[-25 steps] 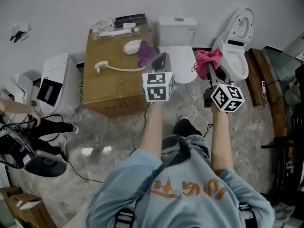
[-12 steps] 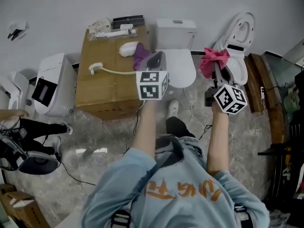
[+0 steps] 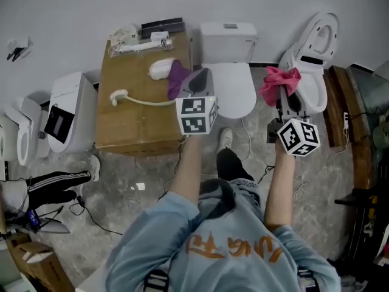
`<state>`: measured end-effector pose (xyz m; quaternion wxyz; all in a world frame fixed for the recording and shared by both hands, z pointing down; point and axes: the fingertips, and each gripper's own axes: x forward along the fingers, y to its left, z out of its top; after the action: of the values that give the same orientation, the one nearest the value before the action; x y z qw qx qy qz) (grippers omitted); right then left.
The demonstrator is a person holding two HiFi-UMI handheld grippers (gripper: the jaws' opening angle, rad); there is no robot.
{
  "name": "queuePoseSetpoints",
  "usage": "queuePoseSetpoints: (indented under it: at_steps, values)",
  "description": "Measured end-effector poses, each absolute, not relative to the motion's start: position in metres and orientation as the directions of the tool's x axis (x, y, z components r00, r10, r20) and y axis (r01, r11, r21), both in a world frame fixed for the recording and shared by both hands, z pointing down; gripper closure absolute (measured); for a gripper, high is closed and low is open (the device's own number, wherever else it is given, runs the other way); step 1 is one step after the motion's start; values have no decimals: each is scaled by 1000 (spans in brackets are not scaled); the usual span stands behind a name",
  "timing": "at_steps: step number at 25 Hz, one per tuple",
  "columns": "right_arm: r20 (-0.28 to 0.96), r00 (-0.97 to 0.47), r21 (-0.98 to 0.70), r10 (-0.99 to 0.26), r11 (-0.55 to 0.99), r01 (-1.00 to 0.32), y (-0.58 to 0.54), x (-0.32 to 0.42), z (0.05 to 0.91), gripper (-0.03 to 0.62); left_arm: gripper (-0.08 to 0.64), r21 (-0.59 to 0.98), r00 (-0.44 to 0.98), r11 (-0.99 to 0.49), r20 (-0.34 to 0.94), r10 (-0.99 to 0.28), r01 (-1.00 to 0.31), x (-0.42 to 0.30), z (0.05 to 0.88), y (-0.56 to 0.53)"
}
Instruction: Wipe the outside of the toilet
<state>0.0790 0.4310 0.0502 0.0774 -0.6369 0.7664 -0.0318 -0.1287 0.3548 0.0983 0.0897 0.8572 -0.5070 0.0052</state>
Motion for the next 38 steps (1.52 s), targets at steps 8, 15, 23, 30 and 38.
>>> queuePoseSetpoints:
  at_steps: [8, 15, 23, 30, 38]
  values:
    - [4, -216, -141, -976, 213, -967, 295, 145, 78, 520, 535, 202, 435, -403, 150, -888, -893, -68, 136, 245]
    - [25, -328, -268, -944, 310, -912, 156, 162, 89, 520, 535, 173, 345, -307, 277, -897, -936, -56, 161, 153]
    - [54, -421, -355, -906, 376, -856, 69, 160, 102, 520, 535, 119, 277, -252, 318, -907, -961, -54, 143, 99]
    - [61, -454, -356, -889, 406, -842, 37, 156, 110, 520, 535, 134, 263, -231, 342, -902, -964, -53, 157, 70]
    - [103, -451, -317, -886, 401, -860, -3, 162, 116, 518, 535, 161, 326, -286, 355, -876, -945, -32, 170, 17]
